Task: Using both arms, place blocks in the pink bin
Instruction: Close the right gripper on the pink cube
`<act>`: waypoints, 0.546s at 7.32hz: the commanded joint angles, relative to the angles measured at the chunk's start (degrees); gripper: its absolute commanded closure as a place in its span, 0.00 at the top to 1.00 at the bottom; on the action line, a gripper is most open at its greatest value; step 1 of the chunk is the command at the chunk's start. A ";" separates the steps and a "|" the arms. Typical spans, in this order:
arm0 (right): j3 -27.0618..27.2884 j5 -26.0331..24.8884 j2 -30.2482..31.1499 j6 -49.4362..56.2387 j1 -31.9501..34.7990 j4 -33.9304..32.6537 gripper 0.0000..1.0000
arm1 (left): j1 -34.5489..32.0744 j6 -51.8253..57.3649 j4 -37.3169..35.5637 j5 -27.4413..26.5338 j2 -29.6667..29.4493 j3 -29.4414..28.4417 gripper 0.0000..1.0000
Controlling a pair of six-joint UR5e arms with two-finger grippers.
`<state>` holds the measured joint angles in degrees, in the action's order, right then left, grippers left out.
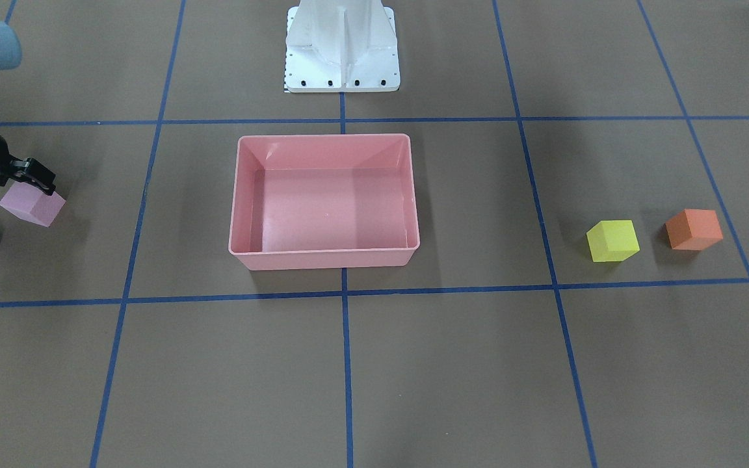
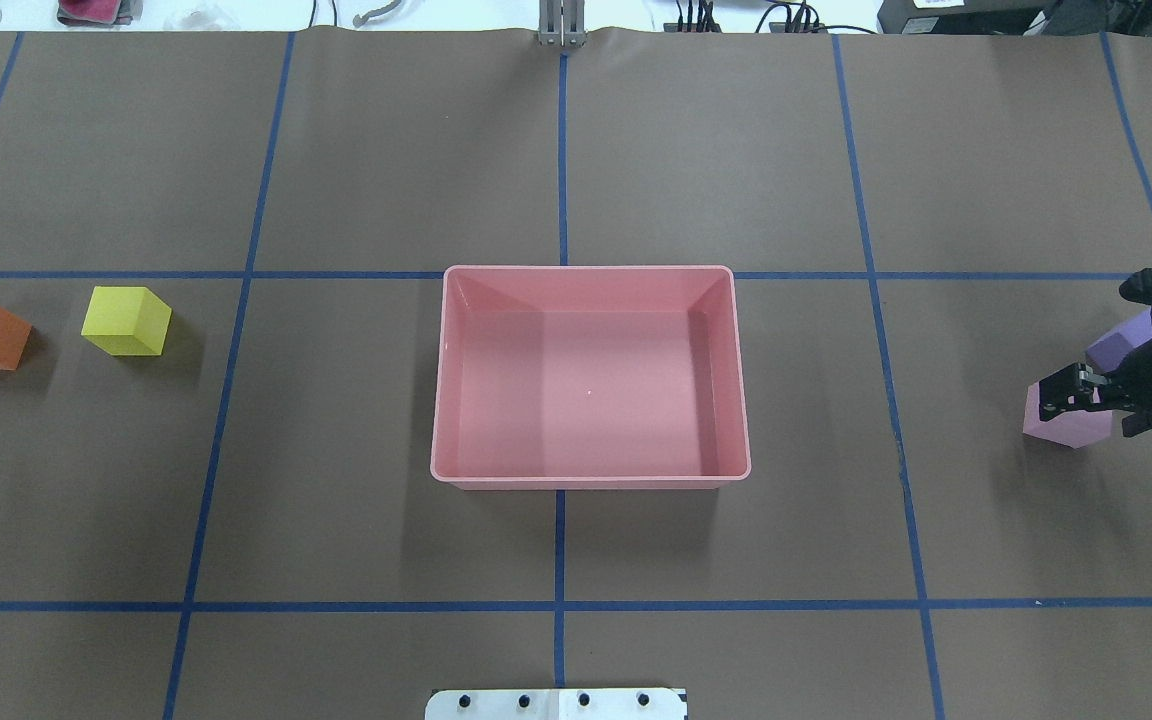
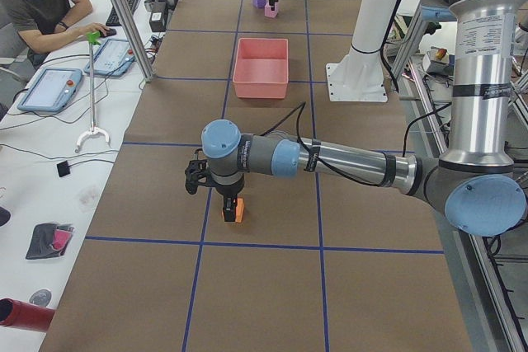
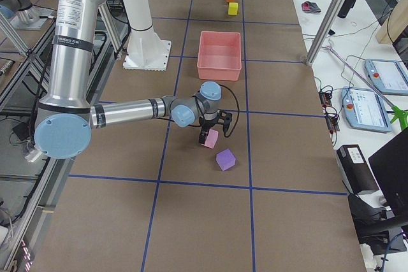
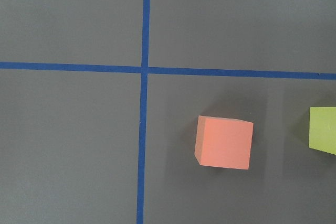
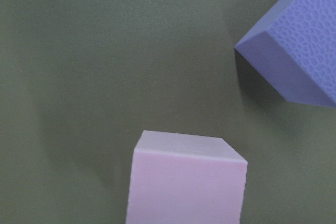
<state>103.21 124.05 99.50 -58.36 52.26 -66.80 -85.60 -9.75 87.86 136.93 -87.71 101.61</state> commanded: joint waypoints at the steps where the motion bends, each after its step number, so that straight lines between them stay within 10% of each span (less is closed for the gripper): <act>1: -0.64 -0.04 -0.09 0.17 -0.05 0.00 0.92 | -0.01 0.09 0.04 0.00 0.00 -0.01 1.00; 2: -1.16 -0.12 -0.09 0.26 -0.05 0.43 0.85 | 0.08 0.00 -0.05 0.00 0.00 -0.01 1.00; 4: -1.87 -0.12 -0.18 -0.18 -0.05 1.32 0.16 | 1.04 -0.44 -0.05 0.18 -0.18 0.08 1.00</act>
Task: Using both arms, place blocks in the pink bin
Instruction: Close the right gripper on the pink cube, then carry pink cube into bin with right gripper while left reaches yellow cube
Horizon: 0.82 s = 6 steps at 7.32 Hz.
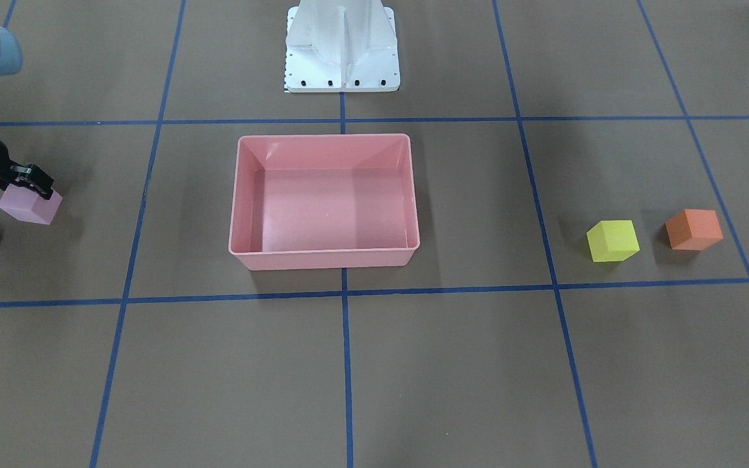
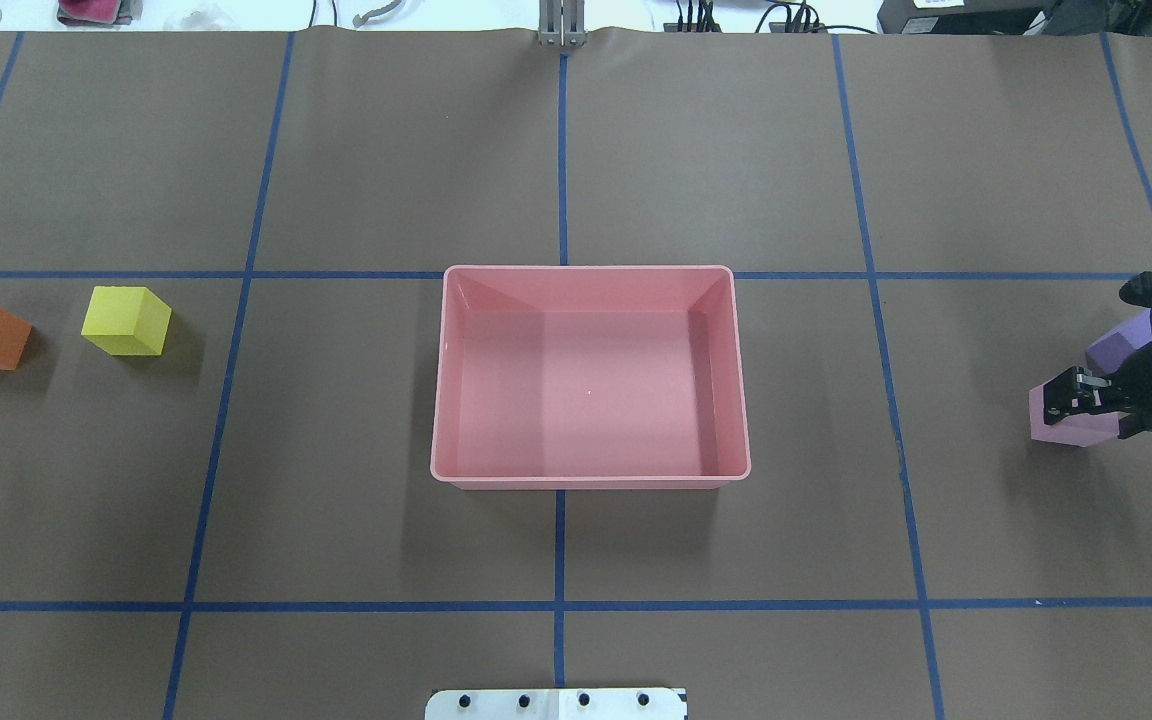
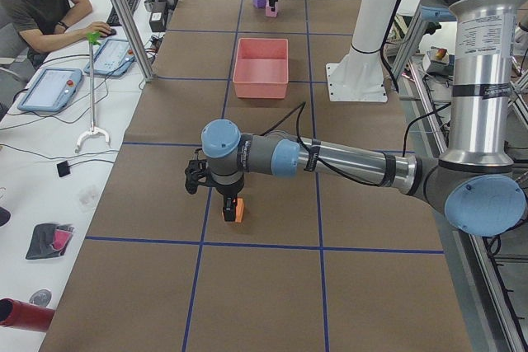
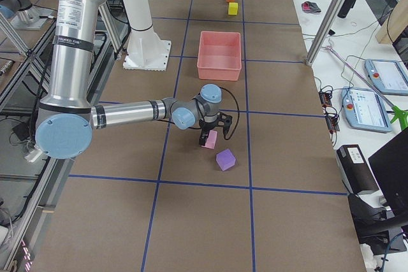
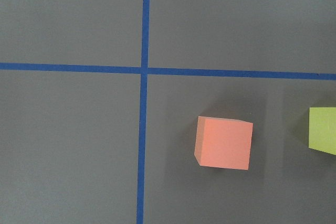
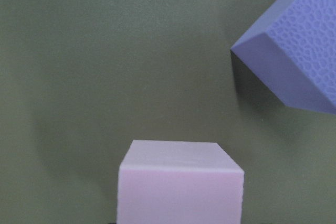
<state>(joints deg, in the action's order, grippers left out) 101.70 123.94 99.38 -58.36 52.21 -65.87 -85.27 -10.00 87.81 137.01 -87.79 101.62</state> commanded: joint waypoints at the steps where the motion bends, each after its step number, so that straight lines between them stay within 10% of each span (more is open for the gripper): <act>1: 1.72 0.51 -0.15 -1.04 0.26 0.39 0.00 | 2.37 -0.02 0.51 0.01 -0.62 -0.11 1.00; 3: 8.41 1.47 -5.03 -10.74 0.35 -1.97 0.00 | 10.35 -11.88 6.55 -0.16 -1.85 0.42 0.99; 6: 8.17 1.39 -31.52 -14.94 -1.48 -25.00 0.00 | 19.23 -21.36 14.84 -1.30 -3.86 1.21 0.99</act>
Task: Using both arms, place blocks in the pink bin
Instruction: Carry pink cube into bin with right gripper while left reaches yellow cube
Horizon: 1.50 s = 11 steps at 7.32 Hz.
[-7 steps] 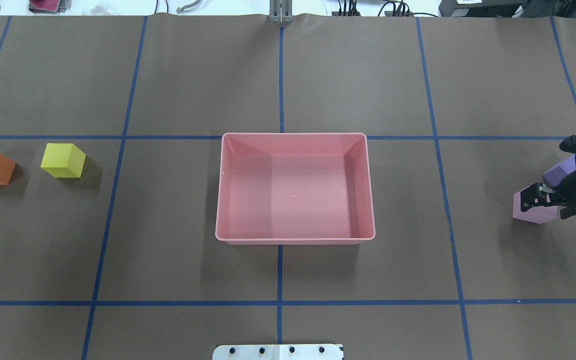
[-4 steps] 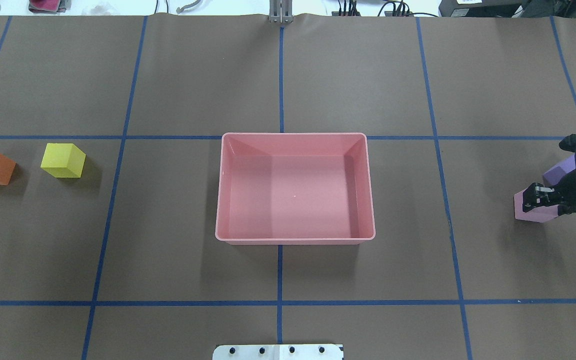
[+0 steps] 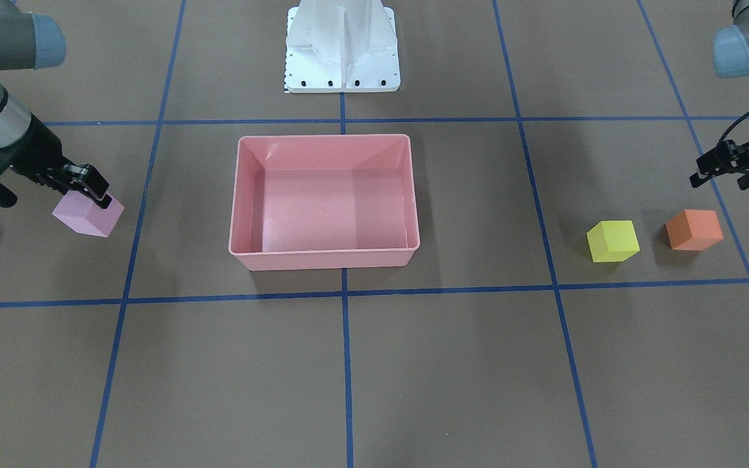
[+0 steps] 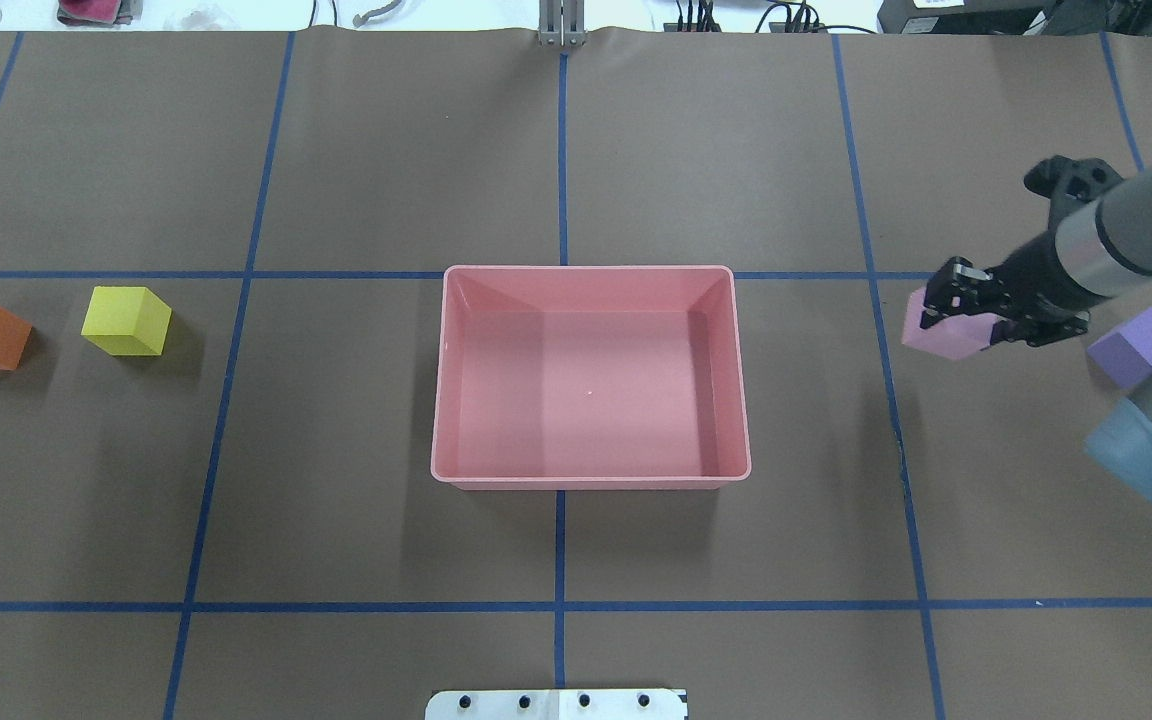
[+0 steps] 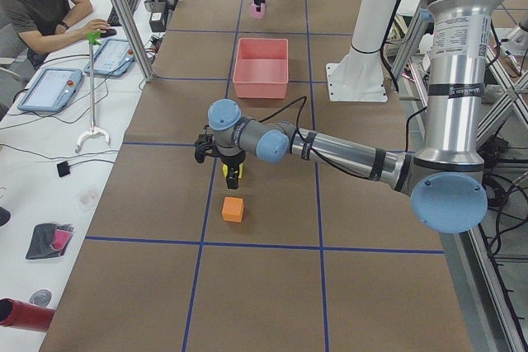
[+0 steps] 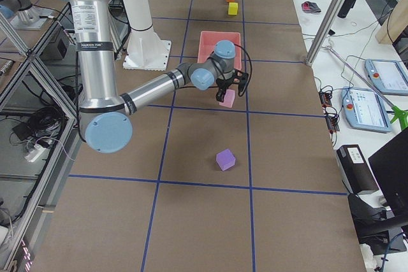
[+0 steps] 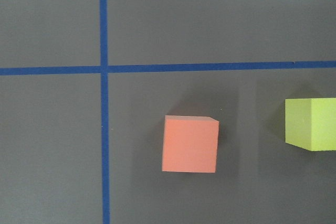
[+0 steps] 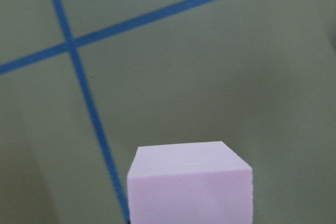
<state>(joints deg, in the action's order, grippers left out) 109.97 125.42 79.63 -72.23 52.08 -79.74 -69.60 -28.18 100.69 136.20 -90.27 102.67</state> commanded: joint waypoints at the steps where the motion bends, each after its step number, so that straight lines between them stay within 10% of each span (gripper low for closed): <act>1: -0.28 -1.21 -17.87 -3.86 -4.76 -15.66 0.00 | 4.46 -3.46 1.97 -2.06 -2.88 0.16 0.99; 8: -5.90 -12.82 -25.58 -16.46 -20.69 -15.53 0.04 | 11.75 -7.42 1.53 -5.59 -11.42 -10.64 0.99; 11: -6.17 -12.91 -25.23 -16.28 -21.93 -15.27 1.00 | 13.52 -7.42 1.79 -7.44 -13.26 -14.16 0.99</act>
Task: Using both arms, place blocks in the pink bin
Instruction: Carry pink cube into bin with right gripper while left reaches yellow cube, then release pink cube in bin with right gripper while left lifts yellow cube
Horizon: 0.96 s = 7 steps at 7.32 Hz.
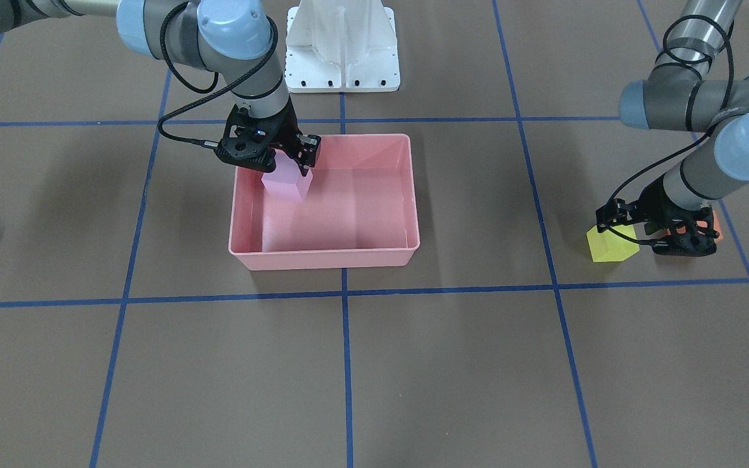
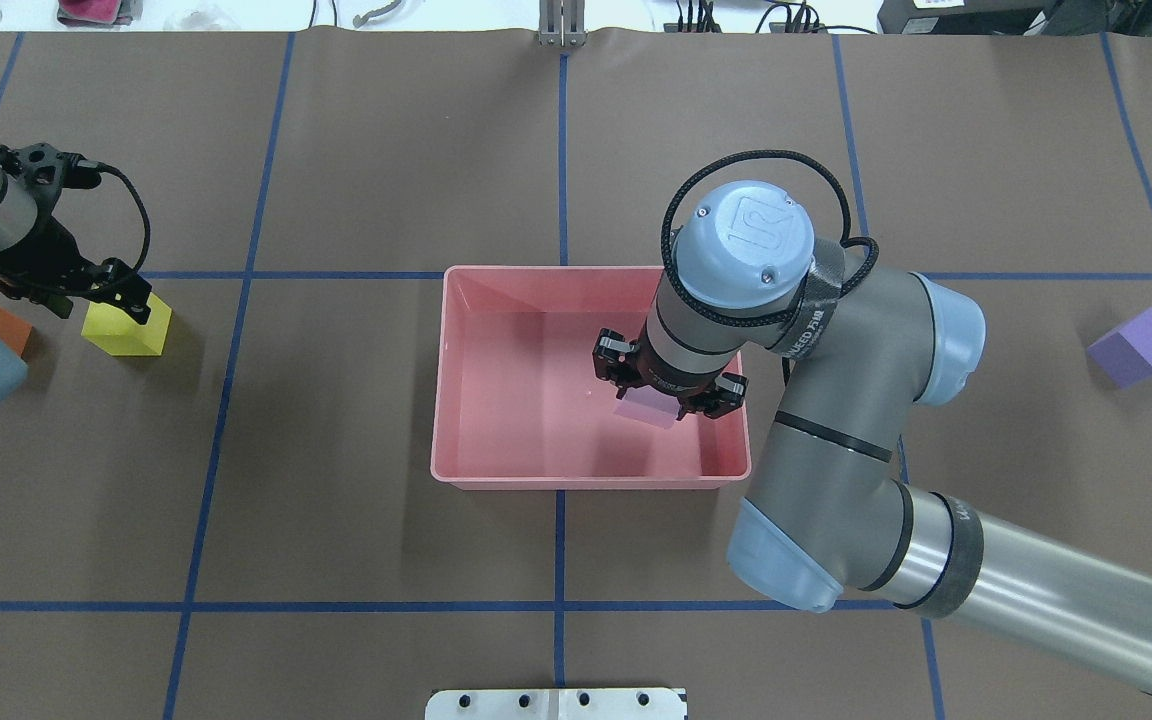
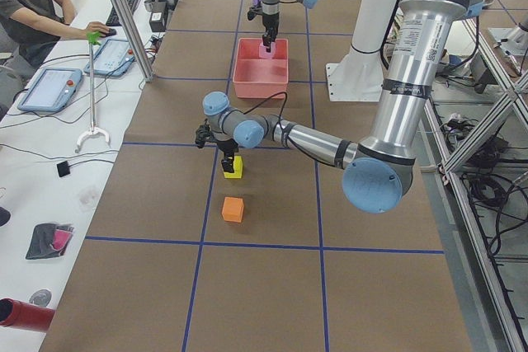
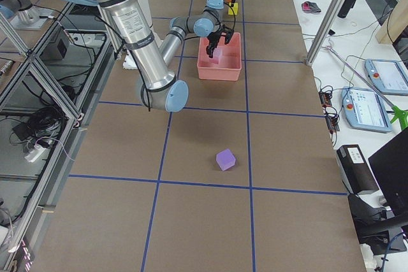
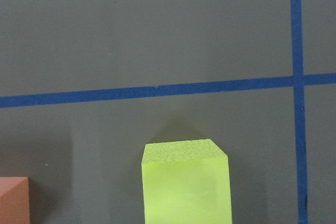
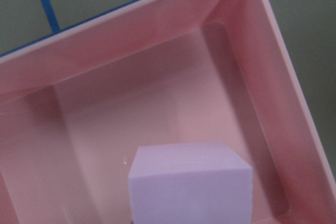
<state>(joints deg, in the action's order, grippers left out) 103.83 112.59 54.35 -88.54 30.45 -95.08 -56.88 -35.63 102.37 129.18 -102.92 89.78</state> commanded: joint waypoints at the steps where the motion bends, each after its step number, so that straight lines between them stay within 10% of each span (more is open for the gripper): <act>1: 0.31 -0.18 0.14 0.04 -0.30 0.16 1.00 | 1.32 -0.05 0.28 -0.95 -0.79 -2.49 0.92; 2: 0.67 -0.09 0.23 0.04 -0.21 0.07 1.00 | 1.42 -0.14 0.28 -0.95 -1.58 -3.72 0.60; 3: 3.19 0.78 0.67 0.12 2.14 -0.36 1.00 | 1.42 -0.31 0.20 -0.52 -2.54 -4.17 0.01; 5: 9.61 10.31 9.06 3.52 12.74 -0.02 1.00 | -0.15 -0.31 -5.47 6.64 -2.81 2.72 0.00; 7: 9.02 14.49 16.27 19.90 22.68 0.07 1.00 | -1.31 -5.01 -26.70 7.49 -12.60 14.33 0.00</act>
<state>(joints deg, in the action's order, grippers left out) 112.83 124.66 65.85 -77.80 47.14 -95.08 -57.70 -37.16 86.66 135.73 -109.75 98.02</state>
